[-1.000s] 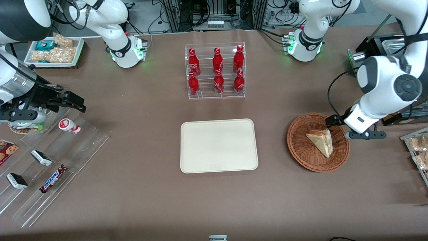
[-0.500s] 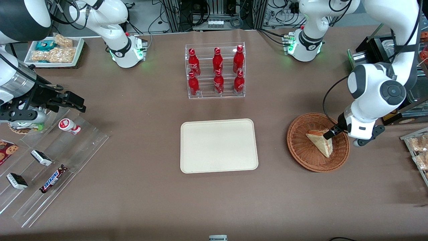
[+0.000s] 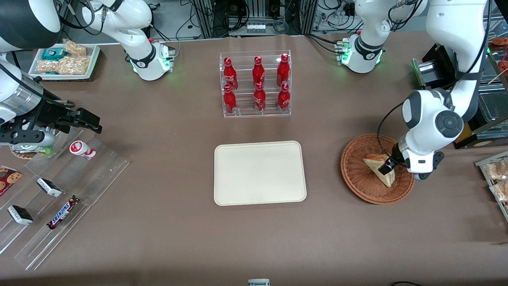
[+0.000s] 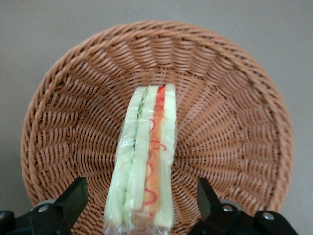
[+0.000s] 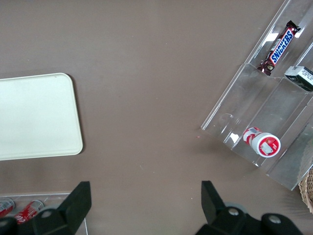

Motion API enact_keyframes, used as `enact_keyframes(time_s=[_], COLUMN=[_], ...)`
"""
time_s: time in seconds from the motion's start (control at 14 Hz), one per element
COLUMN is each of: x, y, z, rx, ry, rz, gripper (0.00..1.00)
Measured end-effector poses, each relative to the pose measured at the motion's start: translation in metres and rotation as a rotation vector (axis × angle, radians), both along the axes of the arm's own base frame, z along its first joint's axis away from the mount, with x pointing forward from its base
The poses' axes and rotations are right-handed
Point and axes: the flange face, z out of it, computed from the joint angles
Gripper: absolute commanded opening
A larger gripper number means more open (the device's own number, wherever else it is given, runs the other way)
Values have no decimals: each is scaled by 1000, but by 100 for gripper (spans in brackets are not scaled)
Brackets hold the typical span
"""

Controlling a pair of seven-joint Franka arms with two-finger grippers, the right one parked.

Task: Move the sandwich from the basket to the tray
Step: 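Lower the left gripper and close it on the wrapped sandwich, then lift the sandwich and carry it over the cream tray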

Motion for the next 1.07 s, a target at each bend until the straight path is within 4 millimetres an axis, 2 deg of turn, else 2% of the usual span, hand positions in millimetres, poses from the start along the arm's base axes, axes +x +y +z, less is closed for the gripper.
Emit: enact_keyframes(time_s=[0.07,0.21,0.5,0.64,0.71,0.86,1.0,1.07], x=[-1,-1,5,16,26,39,38,36], y=[0,0,-3,-9,-19,-57,-113,-148], z=[-7,-13,2,33,56,91,104,103], rx=[1,2,2,4,2,-5,-11,-15], ry=[11,21,30,91,97,67,36,23], rz=[12,43,43,26,7,-55,-143,-200], gripper=[16,2,0,0,0,0,0,0])
